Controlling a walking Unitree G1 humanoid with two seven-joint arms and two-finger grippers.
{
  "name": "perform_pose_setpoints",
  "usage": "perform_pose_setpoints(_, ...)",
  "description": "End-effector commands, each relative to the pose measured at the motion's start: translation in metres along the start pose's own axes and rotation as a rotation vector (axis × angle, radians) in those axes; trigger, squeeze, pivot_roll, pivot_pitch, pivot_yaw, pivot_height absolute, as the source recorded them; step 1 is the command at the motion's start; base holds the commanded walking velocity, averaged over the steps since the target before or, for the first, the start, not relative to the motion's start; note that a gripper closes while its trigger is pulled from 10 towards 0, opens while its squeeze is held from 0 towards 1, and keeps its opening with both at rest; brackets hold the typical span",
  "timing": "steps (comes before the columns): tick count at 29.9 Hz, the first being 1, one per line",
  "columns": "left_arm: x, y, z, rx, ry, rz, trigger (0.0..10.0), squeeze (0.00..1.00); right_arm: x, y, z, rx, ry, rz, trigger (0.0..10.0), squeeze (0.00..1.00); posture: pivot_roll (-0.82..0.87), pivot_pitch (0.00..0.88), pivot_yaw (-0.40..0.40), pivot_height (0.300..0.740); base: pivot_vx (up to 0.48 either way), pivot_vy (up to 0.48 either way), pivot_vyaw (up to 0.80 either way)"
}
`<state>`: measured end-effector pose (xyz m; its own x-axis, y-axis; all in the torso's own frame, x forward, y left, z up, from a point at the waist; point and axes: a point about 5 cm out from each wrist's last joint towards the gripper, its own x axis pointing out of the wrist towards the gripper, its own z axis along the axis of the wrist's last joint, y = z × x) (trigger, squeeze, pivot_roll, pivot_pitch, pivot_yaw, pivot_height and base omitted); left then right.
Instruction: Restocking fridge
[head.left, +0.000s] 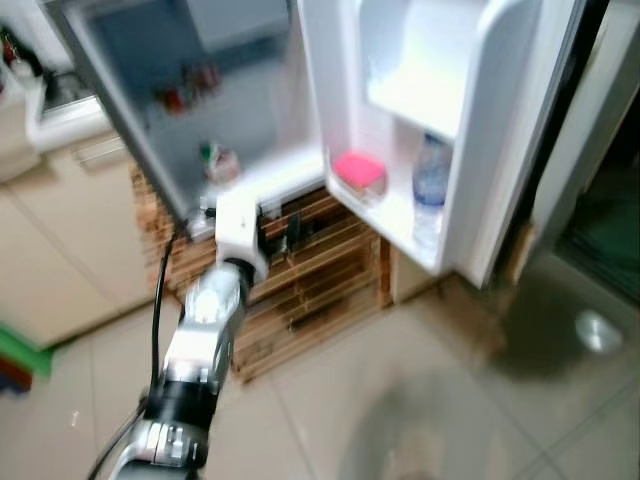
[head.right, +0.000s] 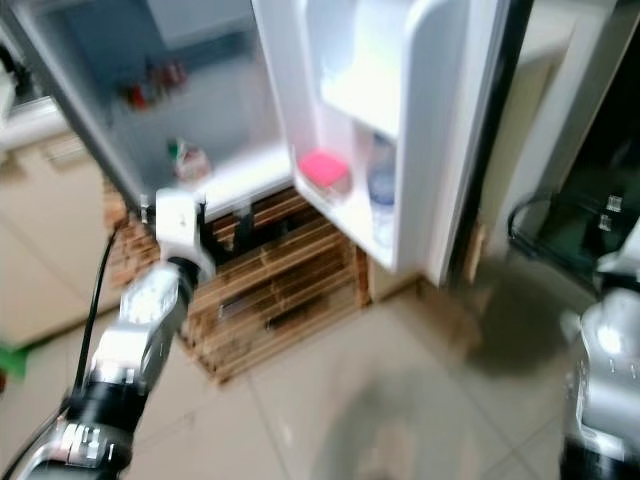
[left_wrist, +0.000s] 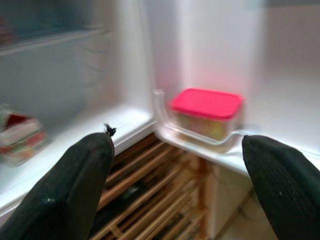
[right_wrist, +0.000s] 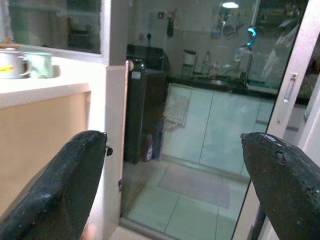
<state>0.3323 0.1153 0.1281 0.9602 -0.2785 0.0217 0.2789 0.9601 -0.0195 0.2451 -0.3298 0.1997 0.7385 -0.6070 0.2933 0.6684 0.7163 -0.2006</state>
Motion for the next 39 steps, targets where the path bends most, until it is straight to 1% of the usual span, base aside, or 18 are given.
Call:
perform_pose_setpoints(1, -0.002, 0.003, -0.006, 0.009, 0.041, 0.007, 10.0, 0.0, 0.004, 0.003, 0.002, 0.004, -0.005, 0.008, 10.0, 0.07, -0.23, 0.0, 0.138, 0.74, 0.0, 0.0, 0.0)
perform_pose_setpoints(3, -0.003, 0.012, -0.021, -0.004, 0.139, 0.061, 10.0, 0.0, 0.007, 0.005, 0.004, 0.0, -0.012, 0.024, 10.0, 0.07, -0.22, 0.0, 0.134, 0.74, 0.0, 0.0, 0.0)
perform_pose_setpoints(4, -0.008, 0.029, -0.044, -0.023, 0.3, 0.164, 10.0, 0.0, 0.013, 0.005, 0.003, -0.005, -0.01, 0.033, 10.0, 0.07, -0.22, 0.0, 0.13, 0.74, 0.0, 0.0, 0.0)
perform_pose_setpoints(5, -0.008, 0.029, -0.044, -0.023, 0.3, 0.164, 10.0, 0.0, 0.013, 0.005, 0.003, -0.005, -0.01, 0.033, 10.0, 0.07, -0.22, 0.0, 0.13, 0.74, 0.0, 0.0, 0.0)
perform_pose_setpoints(7, -0.014, 0.039, -0.058, -0.046, 0.401, 0.226, 10.0, 0.0, 0.017, 0.004, 0.001, -0.005, -0.001, 0.045, 10.0, 0.07, -0.21, 0.0, 0.124, 0.74, 0.0, 0.0, 0.0)
perform_pose_setpoints(10, -0.016, 0.041, -0.06, -0.089, 0.423, 0.228, 10.0, 0.0, 0.023, 0.007, 0.001, 0.011, 0.012, 0.074, 10.0, 0.07, -0.21, 0.0, 0.116, 0.74, 0.0, 0.0, 0.0)
perform_pose_setpoints(13, -0.017, 0.039, -0.064, -0.069, 0.463, 0.223, 10.0, 0.0, 0.028, 0.02, 0.008, 0.041, -0.005, 0.142, 10.0, 0.06, -0.2, 0.0, 0.111, 0.74, 0.0, 0.0, 0.0)
perform_pose_setpoints(14, -0.023, 0.04, -0.076, -0.073, 0.553, 0.233, 10.0, 0.0, 0.028, 0.027, 0.012, 0.054, -0.015, 0.17, 10.0, 0.06, -0.2, 0.0, 0.11, 0.74, 0.0, 0.0, 0.0)
perform_pose_setpoints(19, -0.042, 0.049, -0.102, -0.134, 0.717, 0.272, 10.0, 0.0, 0.02, 0.046, 0.022, 0.109, -0.034, 0.263, 10.0, 0.06, -0.19, 0.0, 0.109, 0.74, 0.0, 0.0, 0.0)
perform_pose_setpoints(24, -0.04, 0.049, -0.101, -0.104, 0.715, 0.267, 10.0, 0.0, -0.008, 0.071, 0.017, 0.229, 0.034, 0.403, 10.0, 0.07, -0.2, 0.0, 0.118, 0.74, 0.0, 0.0, 0.0)
perform_pose_setpoints(27, -0.035, 0.043, -0.099, -0.087, 0.716, 0.235, 10.0, 0.0, -0.029, 0.093, 0.016, 0.33, 0.101, 0.54, 10.0, 0.06, -0.21, 0.0, 0.127, 0.74, 0.0, 0.0, 0.0)
perform_pose_setpoints(28, -0.033, 0.041, -0.098, -0.078, 0.717, 0.219, 10.0, 0.0, -0.041, 0.106, 0.019, 0.379, 0.137, 0.658, 10.0, 0.06, -0.22, 0.0, 0.131, 0.74, 0.0, 0.0, 0.0)
perform_pose_setpoints(29, -0.033, 0.041, -0.098, -0.078, 0.717, 0.219, 10.0, 0.0, -0.041, 0.106, 0.019, 0.379, 0.137, 0.658, 10.0, 0.06, -0.22, 0.0, 0.131, 0.74, 0.0, 0.0, 0.0)
perform_pose_setpoints(31, -0.031, 0.037, -0.099, -0.066, 0.717, 0.186, 10.0, 0.0, -0.068, 0.127, 0.033, 0.542, 0.194, 0.904, 10.0, 0.05, -0.22, 0.0, 0.133, 0.74, 0.0, 0.0, 0.0)
perform_pose_setpoints(32, -0.029, 0.032, -0.099, -0.053, 0.72, 0.16, 10.0, 0.0, -0.089, 0.134, 0.039, 0.629, 0.238, 1.093, 10.0, 0.01, -0.23, 0.0, 0.131, 0.74, 0.0, 0.0, 0.0)
perform_pose_setpoints(33, -0.029, 0.031, -0.099, -0.052, 0.721, 0.154, 10.0, 0.0, -0.093, 0.134, 0.038, 0.643, 0.255, 1.13, 10.0, 0.01, -0.22, 0.0, 0.129, 0.74, 0.0, 0.0, 0.0)
perform_pose_setpoints(34, -0.029, 0.03, -0.099, -0.052, 0.721, 0.151, 10.0, 0.0, -0.096, 0.134, 0.037, 0.651, 0.265, 1.15, 10.0, 0.01, -0.22, 0.0, 0.129, 0.74, 0.0, 0.0, 0.0)
perform_pose_setpoints(39, -0.034, 0.033, -0.103, -0.04, 0.76, 0.171, 10.0, 0.0, -0.077, 0.125, 0.009, 0.499, 0.324, 0.972, 10.0, 0.02, -0.22, 0.0, 0.122, 0.74, 0.0, 0.0, 0.0)
